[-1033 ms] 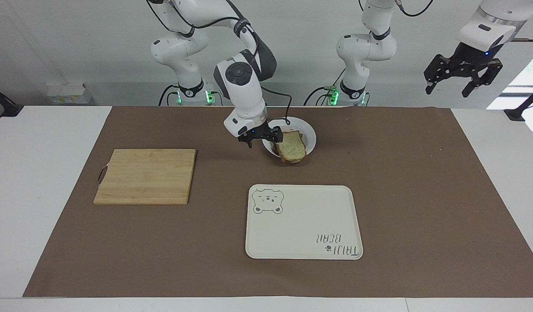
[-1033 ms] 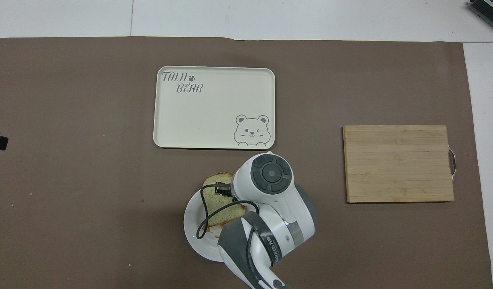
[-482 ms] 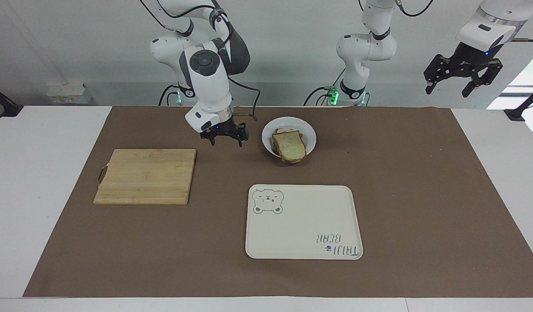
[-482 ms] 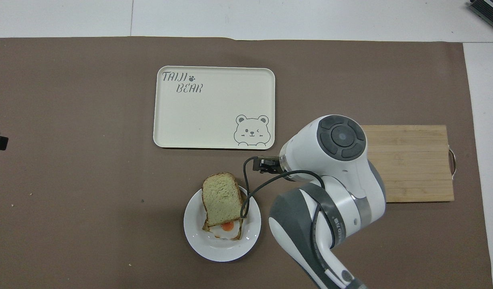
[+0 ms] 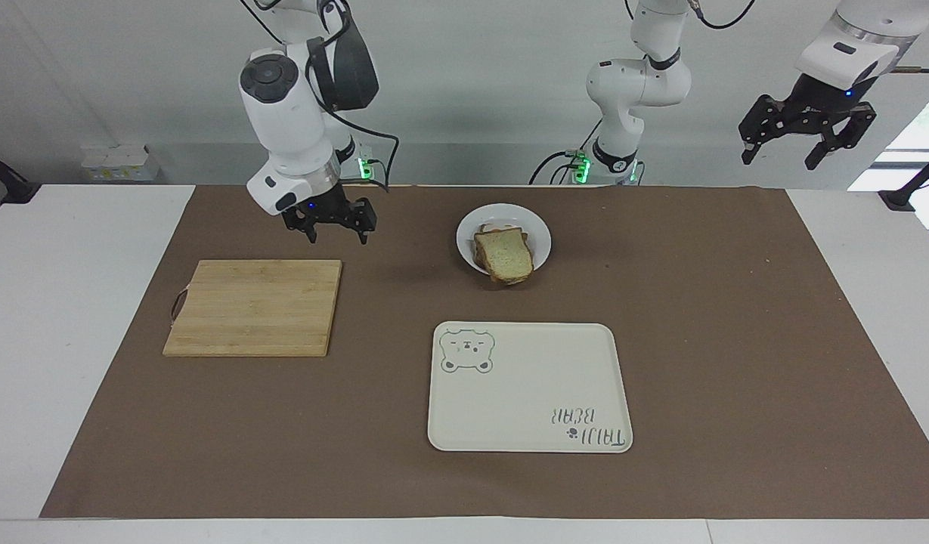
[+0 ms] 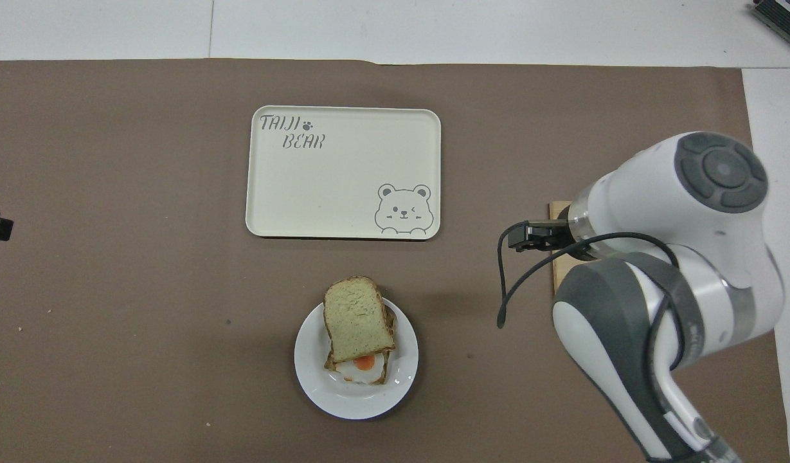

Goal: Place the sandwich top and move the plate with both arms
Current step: 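Withdraw the right gripper to rest while the left gripper reaches in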

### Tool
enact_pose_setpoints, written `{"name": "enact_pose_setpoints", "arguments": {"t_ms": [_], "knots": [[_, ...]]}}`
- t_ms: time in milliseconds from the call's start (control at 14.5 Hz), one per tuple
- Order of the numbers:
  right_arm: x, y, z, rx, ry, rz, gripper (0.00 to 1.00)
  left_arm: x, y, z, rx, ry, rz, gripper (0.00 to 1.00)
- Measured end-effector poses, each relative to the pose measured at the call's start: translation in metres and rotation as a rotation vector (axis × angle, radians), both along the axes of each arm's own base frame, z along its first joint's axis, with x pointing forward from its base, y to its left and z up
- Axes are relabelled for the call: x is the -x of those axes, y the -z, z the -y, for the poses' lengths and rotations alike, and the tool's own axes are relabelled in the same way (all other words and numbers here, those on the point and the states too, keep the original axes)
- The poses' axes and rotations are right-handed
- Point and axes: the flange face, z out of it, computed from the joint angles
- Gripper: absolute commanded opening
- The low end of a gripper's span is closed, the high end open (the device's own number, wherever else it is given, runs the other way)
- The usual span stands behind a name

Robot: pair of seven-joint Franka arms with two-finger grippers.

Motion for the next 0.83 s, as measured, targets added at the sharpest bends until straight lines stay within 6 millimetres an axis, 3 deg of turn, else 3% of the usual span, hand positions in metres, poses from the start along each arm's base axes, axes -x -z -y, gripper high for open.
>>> {"name": "enact_pose_setpoints", "arguments": {"t_ms": [276, 827], "knots": [[0.019, -0.009, 0.027, 0.008, 0.006, -0.099, 1.00, 0.000, 0.000, 0.000, 0.000, 0.000, 0.000, 1.00], [0.033, 0.012, 0.123, -0.033, 0.022, -0.156, 1.00, 0.000, 0.000, 0.000, 0.000, 0.000, 0.000, 1.00]]}}
